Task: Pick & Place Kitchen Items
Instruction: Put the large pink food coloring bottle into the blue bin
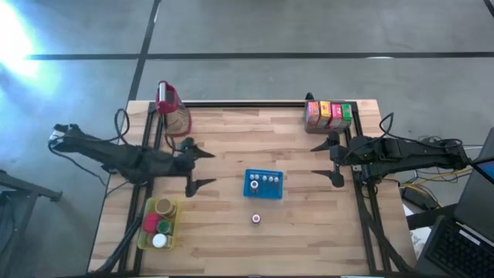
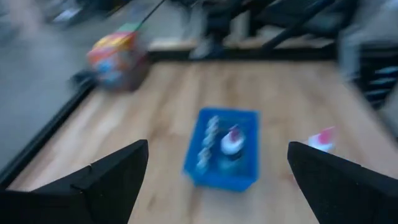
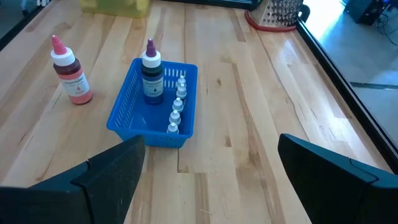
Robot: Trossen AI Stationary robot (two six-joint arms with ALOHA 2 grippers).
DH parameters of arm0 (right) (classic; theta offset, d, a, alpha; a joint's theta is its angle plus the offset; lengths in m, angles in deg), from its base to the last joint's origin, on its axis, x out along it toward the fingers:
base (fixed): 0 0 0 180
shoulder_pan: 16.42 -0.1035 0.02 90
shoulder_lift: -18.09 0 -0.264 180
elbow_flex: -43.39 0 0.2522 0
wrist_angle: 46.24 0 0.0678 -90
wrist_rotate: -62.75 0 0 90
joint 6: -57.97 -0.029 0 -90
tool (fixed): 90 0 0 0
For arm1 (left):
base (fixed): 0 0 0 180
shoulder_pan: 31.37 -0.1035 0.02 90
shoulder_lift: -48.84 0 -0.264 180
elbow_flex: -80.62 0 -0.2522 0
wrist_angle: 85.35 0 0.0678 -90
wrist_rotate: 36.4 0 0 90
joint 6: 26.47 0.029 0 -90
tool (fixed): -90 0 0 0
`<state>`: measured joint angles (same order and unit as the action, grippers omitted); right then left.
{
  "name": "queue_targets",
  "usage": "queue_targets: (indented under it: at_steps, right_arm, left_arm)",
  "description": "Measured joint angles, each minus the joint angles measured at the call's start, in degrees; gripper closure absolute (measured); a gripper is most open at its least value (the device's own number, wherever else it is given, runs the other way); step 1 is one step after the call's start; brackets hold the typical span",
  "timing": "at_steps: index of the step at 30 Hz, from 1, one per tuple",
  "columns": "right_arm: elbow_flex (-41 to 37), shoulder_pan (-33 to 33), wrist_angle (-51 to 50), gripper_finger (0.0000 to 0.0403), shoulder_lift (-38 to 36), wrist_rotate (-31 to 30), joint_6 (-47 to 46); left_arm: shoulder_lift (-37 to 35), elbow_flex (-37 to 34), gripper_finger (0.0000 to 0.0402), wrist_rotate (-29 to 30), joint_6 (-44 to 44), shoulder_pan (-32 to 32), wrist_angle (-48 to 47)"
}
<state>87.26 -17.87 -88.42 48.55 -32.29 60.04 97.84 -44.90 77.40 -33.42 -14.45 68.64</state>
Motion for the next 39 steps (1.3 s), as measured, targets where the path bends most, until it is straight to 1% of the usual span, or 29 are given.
queue_targets:
  at_steps: [2,4,6,9,11,14,18,30,35,39]
  right_arm:
    - [0.0,0.0,-0.01,0.0039,0.02,0.0,-0.11]
    - [0.0,0.0,0.0,0.0039,0.0,0.0,0.01]
    - [0.0,0.0,0.0,0.0039,0.02,0.0,-0.12]
    - [0.0,0.0,-0.02,0.0039,0.02,0.0,-0.05]
    - [0.0,-0.01,-0.01,0.0039,0.0,0.0,-0.09]
    - [0.0,0.0,-0.01,0.0039,0.0,0.0,-0.13]
    - [0.0,0.0,0.0,0.0039,0.0,0.0,-0.09]
    - [0.0,-0.02,0.88,0.0039,0.0,0.0,0.03]
    - [0.0,-0.02,5.75,0.0039,0.0,0.0,-0.4]
    - [0.0,-0.02,10.76,0.0039,0.0,0.07,-3.45]
  left_arm:
    - [-1.17,-4.19,0.0012,-8.57,3.94,-3.61,8.66]
    - [-2.62,-8.25,0.0012,-15.14,6.22,-7.13,15.12]
    - [-4.4,-12.23,0.0012,-19.19,6.98,-10.36,19.09]
    - [-6.65,-17.69,0.0012,-22.08,6.19,-14.48,21.85]
    - [-7.81,-20.96,0.0012,-22.74,6.19,-15.8,24.02]
    - [-8.87,-24.65,0.0012,-22.92,7.43,-16.19,28.01]
    - [-9.3,-27.52,0.0012,-22.94,10.59,-16.17,30.59]
    - [-9.08,-29.86,0.0012,-22.94,11.11,-16.17,30.45]
    - [-9.08,-29.86,0.0012,-22.94,11.06,-16.15,30.25]
    - [-9.08,-29.86,0.0012,-22.94,11.0,-16.15,30.24]
